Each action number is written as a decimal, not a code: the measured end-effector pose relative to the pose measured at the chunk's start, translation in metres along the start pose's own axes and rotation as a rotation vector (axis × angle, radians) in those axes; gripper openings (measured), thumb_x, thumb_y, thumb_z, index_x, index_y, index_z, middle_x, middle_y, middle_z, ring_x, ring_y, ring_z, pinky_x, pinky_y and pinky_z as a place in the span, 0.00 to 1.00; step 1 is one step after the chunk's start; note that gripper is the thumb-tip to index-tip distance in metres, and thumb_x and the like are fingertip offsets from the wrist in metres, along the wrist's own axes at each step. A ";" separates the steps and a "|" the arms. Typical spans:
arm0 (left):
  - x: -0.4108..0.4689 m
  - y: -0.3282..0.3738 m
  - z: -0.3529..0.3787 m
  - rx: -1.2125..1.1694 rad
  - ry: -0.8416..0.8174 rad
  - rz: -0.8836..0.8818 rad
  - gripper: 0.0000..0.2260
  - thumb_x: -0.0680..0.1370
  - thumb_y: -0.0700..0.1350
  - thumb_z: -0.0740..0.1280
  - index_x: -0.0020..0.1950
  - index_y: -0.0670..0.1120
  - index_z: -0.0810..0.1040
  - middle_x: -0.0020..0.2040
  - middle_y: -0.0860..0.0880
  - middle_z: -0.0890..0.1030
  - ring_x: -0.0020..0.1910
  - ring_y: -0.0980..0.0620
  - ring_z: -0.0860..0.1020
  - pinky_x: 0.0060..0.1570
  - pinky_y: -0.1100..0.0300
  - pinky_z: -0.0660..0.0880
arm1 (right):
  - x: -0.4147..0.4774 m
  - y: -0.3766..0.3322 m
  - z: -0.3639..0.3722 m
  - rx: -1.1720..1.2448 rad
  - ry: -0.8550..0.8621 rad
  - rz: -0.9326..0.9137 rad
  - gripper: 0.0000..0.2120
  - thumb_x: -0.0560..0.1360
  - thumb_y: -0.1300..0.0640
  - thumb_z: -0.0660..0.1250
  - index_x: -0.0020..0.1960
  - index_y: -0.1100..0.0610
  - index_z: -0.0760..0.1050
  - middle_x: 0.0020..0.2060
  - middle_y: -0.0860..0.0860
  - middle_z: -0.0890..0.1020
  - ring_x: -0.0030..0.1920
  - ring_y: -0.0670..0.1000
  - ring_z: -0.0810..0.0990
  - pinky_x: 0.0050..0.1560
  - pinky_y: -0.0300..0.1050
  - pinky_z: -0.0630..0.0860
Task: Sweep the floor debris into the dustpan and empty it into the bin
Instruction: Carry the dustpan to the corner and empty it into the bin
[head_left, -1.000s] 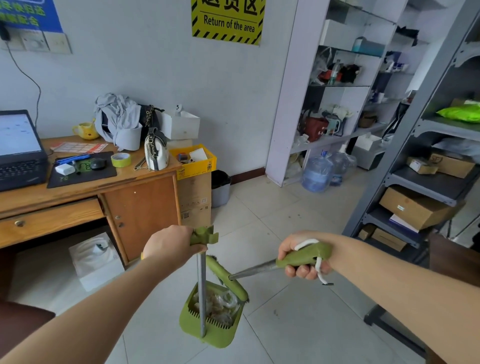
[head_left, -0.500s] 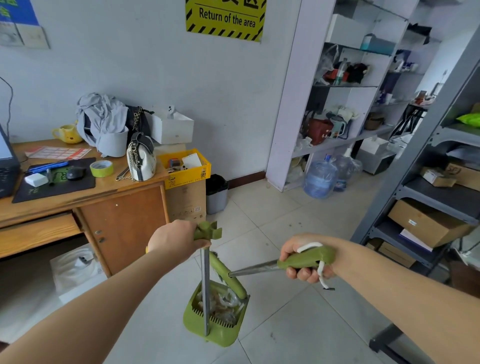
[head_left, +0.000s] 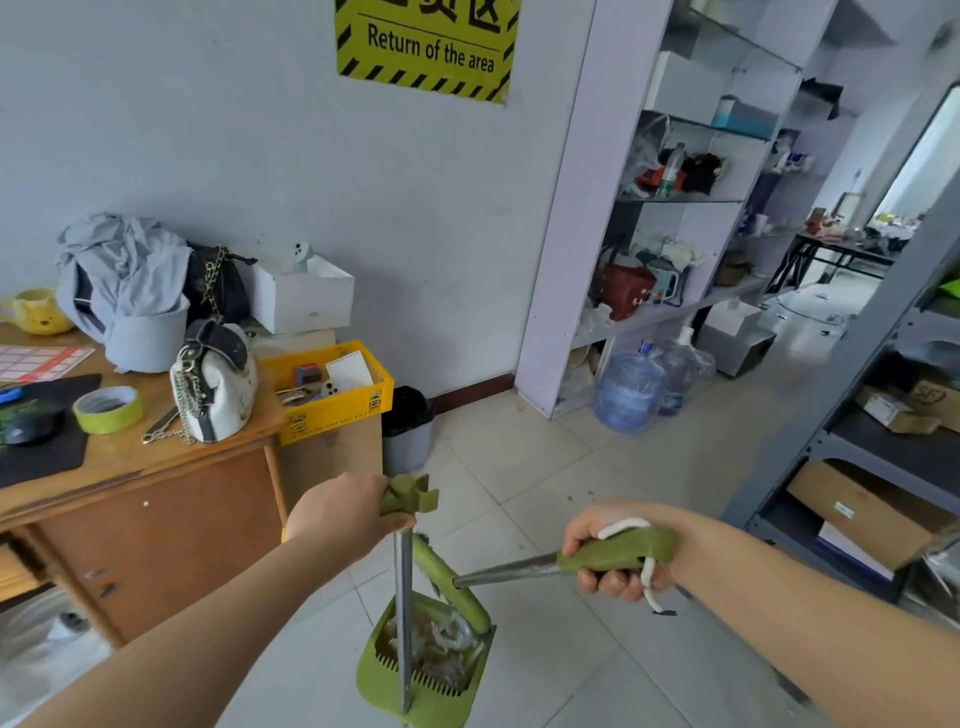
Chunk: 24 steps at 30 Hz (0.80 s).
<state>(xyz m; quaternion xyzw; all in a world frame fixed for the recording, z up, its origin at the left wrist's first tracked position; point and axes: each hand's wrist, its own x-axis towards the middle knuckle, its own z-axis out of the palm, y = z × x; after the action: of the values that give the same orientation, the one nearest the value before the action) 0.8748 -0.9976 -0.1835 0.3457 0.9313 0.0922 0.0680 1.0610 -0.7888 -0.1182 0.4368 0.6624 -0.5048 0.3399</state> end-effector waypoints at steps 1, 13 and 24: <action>0.014 0.001 -0.002 0.006 0.000 0.010 0.15 0.74 0.64 0.65 0.46 0.53 0.75 0.41 0.53 0.79 0.40 0.51 0.79 0.35 0.58 0.75 | 0.007 -0.008 -0.009 0.009 -0.001 0.000 0.11 0.76 0.56 0.57 0.39 0.61 0.68 0.24 0.51 0.74 0.16 0.46 0.68 0.17 0.31 0.59; 0.141 0.015 -0.009 0.033 0.020 0.023 0.16 0.74 0.65 0.64 0.43 0.52 0.73 0.38 0.53 0.77 0.38 0.52 0.77 0.31 0.59 0.68 | 0.067 -0.079 -0.092 0.091 0.000 -0.051 0.09 0.76 0.57 0.57 0.39 0.60 0.67 0.26 0.52 0.74 0.16 0.46 0.68 0.16 0.29 0.59; 0.237 0.044 -0.001 0.032 0.057 -0.120 0.15 0.75 0.64 0.65 0.44 0.52 0.74 0.37 0.54 0.77 0.37 0.53 0.77 0.29 0.60 0.71 | 0.122 -0.135 -0.193 0.000 -0.072 -0.075 0.07 0.76 0.57 0.57 0.43 0.60 0.68 0.23 0.51 0.75 0.16 0.45 0.69 0.17 0.29 0.60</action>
<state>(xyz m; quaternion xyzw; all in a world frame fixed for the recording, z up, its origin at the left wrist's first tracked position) 0.7243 -0.8092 -0.1873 0.2872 0.9534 0.0831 0.0412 0.8872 -0.5884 -0.1263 0.3936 0.6656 -0.5325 0.3443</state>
